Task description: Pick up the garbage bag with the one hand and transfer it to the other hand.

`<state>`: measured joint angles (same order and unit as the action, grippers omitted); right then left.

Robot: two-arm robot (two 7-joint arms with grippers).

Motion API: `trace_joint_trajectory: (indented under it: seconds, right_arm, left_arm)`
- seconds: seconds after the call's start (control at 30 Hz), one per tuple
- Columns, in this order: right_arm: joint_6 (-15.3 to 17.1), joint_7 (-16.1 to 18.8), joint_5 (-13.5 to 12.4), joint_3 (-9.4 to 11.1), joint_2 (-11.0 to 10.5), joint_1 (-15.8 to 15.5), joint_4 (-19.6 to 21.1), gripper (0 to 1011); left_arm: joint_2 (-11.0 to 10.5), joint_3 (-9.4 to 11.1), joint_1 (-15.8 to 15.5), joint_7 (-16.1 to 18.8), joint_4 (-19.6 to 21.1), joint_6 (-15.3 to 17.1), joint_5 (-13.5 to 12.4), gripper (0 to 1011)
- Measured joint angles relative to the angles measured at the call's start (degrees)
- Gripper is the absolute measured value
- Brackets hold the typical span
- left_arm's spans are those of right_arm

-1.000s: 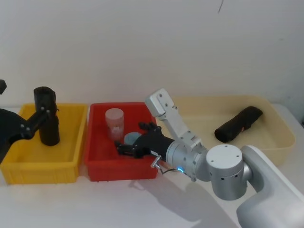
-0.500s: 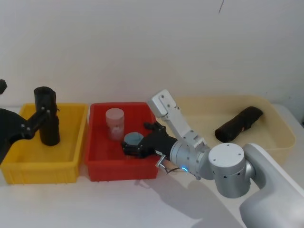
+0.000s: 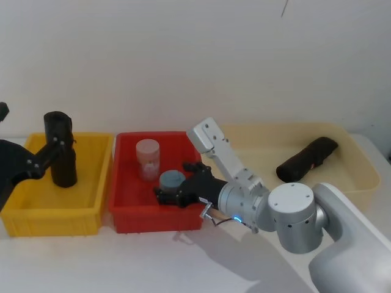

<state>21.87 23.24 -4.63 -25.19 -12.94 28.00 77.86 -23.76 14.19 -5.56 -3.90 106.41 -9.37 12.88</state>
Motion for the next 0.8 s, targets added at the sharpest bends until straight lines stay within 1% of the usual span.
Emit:
trace_joint_trajectory:
  seconds: [0.27, 0.7, 0.77, 0.8]
  right_arm:
    - [0.95, 0.13, -0.52, -0.23, 0.09, 0.13, 0.01, 1001]
    - [2.78, -2.21, -0.25, 0.06, 1.15, 0.50, -0.78, 1001]
    - [3.00, -2.44, -0.11, 0.15, 1.32, 0.55, -0.96, 972]
    - [3.09, -2.50, -0.07, 0.17, 1.37, 0.56, -1.00, 935]
  left_arm:
    - [0.00, 0.00, 0.00, 0.00, 0.00, 0.00, 0.00, 1002]
    - [0.00, 0.00, 0.00, 0.00, 0.00, 0.00, 0.00, 1002]
    - [0.00, 0.00, 0.00, 0.00, 0.00, 0.00, 0.00, 1002]
    - [0.00, 0.00, 0.00, 0.00, 0.00, 0.00, 0.00, 1001]
